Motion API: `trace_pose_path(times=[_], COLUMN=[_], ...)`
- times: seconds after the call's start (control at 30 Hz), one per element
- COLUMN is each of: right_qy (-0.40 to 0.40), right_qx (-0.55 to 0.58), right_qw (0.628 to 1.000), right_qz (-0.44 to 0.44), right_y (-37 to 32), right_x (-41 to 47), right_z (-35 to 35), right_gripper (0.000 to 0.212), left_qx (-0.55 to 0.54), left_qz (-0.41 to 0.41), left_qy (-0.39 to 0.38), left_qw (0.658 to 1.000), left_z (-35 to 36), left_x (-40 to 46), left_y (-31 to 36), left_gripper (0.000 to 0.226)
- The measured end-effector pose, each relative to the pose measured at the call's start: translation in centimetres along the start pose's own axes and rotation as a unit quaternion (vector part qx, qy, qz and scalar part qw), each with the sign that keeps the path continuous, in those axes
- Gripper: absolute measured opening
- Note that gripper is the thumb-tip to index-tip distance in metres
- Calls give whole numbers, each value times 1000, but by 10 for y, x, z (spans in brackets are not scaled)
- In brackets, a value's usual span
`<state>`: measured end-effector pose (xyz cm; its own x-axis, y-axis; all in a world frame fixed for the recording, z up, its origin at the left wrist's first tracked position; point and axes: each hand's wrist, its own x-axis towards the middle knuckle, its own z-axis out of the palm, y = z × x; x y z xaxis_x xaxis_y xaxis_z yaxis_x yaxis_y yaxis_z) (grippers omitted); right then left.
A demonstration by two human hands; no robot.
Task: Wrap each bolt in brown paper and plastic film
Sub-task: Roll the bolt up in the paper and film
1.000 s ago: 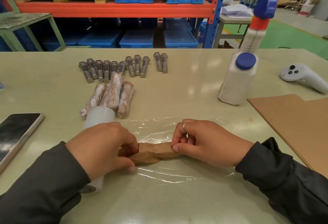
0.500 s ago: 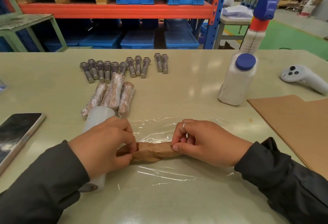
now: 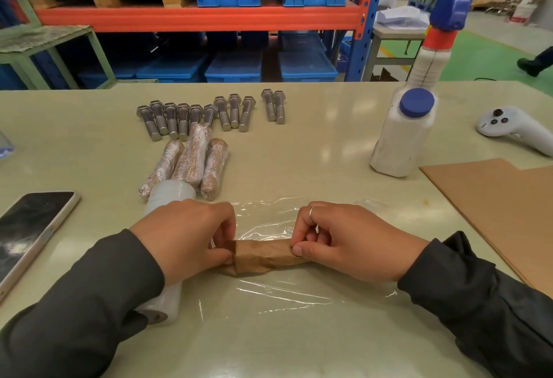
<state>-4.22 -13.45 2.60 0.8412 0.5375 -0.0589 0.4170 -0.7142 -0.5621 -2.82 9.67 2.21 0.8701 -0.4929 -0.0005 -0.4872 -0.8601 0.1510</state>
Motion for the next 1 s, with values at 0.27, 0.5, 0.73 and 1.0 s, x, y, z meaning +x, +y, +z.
trace_pose_path(times=[0.27,0.5,0.73,1.0], right_qy=[4,13,15,15], right_qx=[5,-5,-10,-8], right_qw=[1000,1000,1000,1000], right_qz=[2,4,3,2], right_y=[1,1,1,1], right_x=[1,0,1,0], right_z=[1,4,5,6], right_gripper=[12,18,15,16], left_qx=[15,32,79,111], left_qz=[-29,15,14,14], left_qy=[21,-11,-14,-13], left_qw=[999,999,997,994], left_z=[1,3,8,6], left_x=[-3,-3,-5,-6], left_y=[0,1,0,5], left_gripper=[27,27,19,24])
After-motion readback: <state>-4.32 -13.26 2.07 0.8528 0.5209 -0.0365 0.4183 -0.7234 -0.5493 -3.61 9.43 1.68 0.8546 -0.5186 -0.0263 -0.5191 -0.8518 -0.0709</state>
